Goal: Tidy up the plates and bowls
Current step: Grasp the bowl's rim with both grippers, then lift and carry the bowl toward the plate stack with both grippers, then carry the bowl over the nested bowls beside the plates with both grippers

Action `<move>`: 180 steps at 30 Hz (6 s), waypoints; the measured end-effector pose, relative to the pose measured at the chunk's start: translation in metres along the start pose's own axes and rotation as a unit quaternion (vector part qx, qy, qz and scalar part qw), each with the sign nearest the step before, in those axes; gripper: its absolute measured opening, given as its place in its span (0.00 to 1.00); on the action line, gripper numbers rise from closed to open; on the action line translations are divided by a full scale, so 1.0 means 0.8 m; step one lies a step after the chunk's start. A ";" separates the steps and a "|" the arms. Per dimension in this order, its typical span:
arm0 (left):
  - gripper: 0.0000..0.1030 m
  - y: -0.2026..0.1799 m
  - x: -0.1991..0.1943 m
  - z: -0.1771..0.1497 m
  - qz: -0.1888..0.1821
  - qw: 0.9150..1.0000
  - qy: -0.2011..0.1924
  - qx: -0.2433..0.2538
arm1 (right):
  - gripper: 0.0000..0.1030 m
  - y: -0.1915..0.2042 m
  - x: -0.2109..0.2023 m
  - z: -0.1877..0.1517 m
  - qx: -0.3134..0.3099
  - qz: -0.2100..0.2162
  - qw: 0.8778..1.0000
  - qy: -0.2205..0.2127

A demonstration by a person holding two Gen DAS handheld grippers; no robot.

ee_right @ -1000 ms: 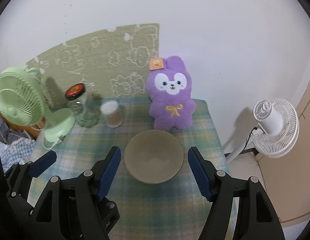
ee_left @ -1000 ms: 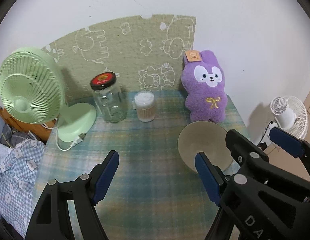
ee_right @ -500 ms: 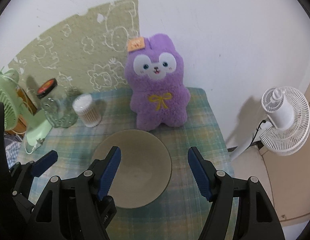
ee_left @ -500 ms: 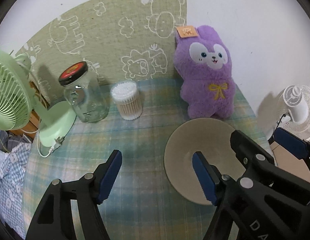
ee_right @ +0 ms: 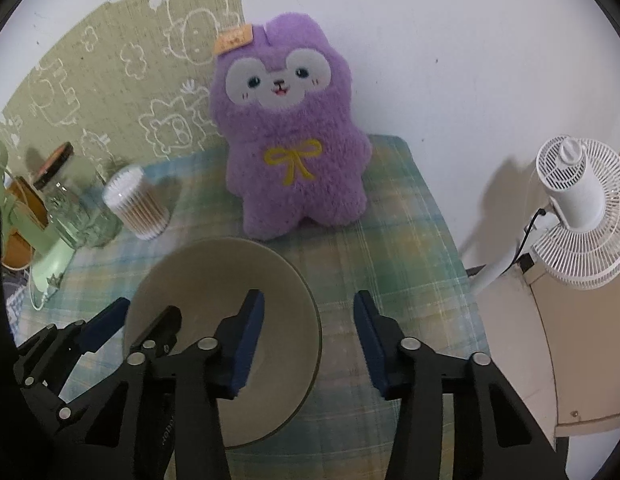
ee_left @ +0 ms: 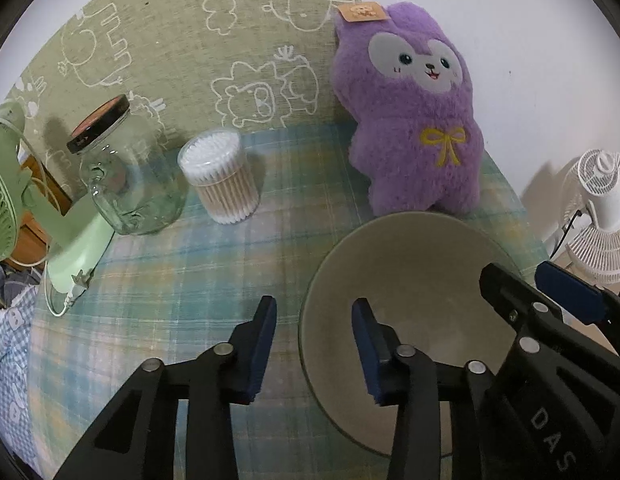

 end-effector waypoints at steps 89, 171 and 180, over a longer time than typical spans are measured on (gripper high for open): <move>0.14 0.302 -0.276 -0.257 0.006 0.999 -0.035 -0.018 | 0.15 0.311 -0.279 -0.254 -0.029 0.002 1.000 -0.012; 0.74 0.302 -0.182 -0.354 -0.057 0.994 0.090 0.010 | 0.68 0.308 -0.171 -0.359 -0.009 0.008 0.992 0.127; 0.58 0.294 -0.186 -0.354 -0.082 0.994 0.076 0.022 | 0.46 0.320 -0.159 -0.364 -0.003 0.048 0.990 0.135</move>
Point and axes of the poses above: each gripper's, at about its wrist camera, not at the fingertips, and x roughly the way its jaws point, y to its left, z to its top, the point moved 7 cm from there along x, roughly the way its jaws point, and after that the axes turned 2 degrees about y, right-handed, at the moved point
